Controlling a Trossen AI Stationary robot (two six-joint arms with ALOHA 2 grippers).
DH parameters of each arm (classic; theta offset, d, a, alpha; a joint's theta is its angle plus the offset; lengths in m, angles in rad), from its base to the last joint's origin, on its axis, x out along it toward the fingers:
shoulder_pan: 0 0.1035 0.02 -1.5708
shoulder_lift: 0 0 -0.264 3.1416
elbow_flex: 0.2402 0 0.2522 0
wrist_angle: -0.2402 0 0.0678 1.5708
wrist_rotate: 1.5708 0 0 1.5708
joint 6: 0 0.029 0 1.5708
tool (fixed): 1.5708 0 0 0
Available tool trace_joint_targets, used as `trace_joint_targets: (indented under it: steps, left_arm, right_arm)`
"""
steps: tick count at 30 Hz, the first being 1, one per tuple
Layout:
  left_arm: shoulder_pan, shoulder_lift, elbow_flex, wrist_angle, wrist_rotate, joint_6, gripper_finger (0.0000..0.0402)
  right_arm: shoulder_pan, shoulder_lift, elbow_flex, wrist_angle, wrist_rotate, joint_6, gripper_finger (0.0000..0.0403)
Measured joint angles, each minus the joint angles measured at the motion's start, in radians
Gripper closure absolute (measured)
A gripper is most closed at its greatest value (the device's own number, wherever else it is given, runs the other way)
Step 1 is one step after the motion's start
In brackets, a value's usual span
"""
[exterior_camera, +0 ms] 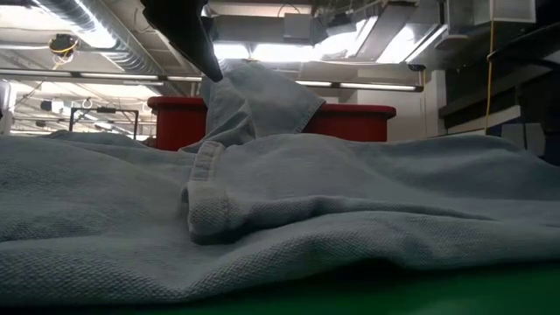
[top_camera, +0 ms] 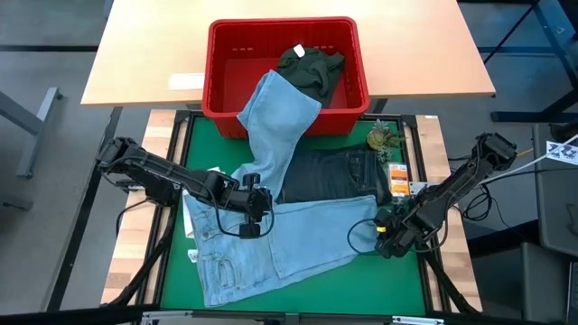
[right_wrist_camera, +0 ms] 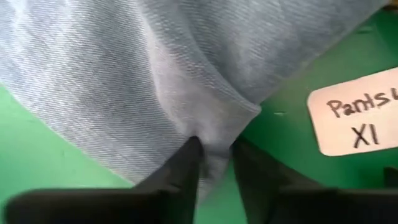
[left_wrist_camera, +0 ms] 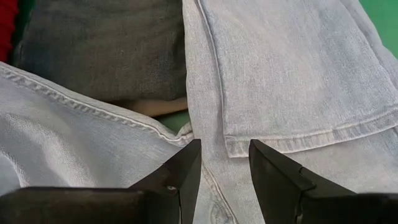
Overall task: Fold Laundry from Bin
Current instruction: Fold the light blue jeans
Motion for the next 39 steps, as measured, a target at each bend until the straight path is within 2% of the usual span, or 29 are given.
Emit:
trace_joint_targets:
  steps: [3,5,10,14,19,25,31,35,39]
  left_arm:
    - [0.000,0.000,0.000,0.000,0.000,0.000,0.0271]
    - [0.000,0.000,0.000,0.000,0.000,0.000,0.0271]
    - [0.000,0.000,0.000,-0.002,0.000,0.000,0.0271]
    - [0.000,0.000,0.000,-0.002,0.000,0.000,0.0271]
    - [-0.006,0.000,0.000,0.001,0.000,0.000,0.0271]
    - [-0.030,0.000,0.000,0.066,0.000,0.000,0.0271]
    - [-0.055,0.000,0.000,0.117,0.000,-0.043,0.0271]
    - [-0.060,0.000,0.000,0.173,0.000,-0.111,0.0271]
    - [-0.060,0.000,0.000,0.280,0.000,-0.102,0.0271]
  right_arm:
    - [0.000,0.000,0.000,0.010,0.000,-0.001,0.0380]
    - [0.000,0.000,0.001,0.008,0.000,-0.001,0.0393]
    - [0.000,0.002,0.045,-0.032,-0.016,-0.005,0.0371]
    - [0.000,0.002,0.115,-0.098,-0.017,-0.028,0.0391]
    - [0.000,0.002,0.232,-0.173,0.033,-0.054,0.0389]
    - [0.000,0.002,0.379,-0.189,0.144,-0.119,0.0397]
    - [0.000,0.002,0.469,-0.123,0.230,-0.206,0.0395]
    - [0.000,0.002,0.471,-0.003,0.253,-0.287,0.0399]
    - [-0.009,0.016,0.471,0.081,0.263,-0.349,0.0397]
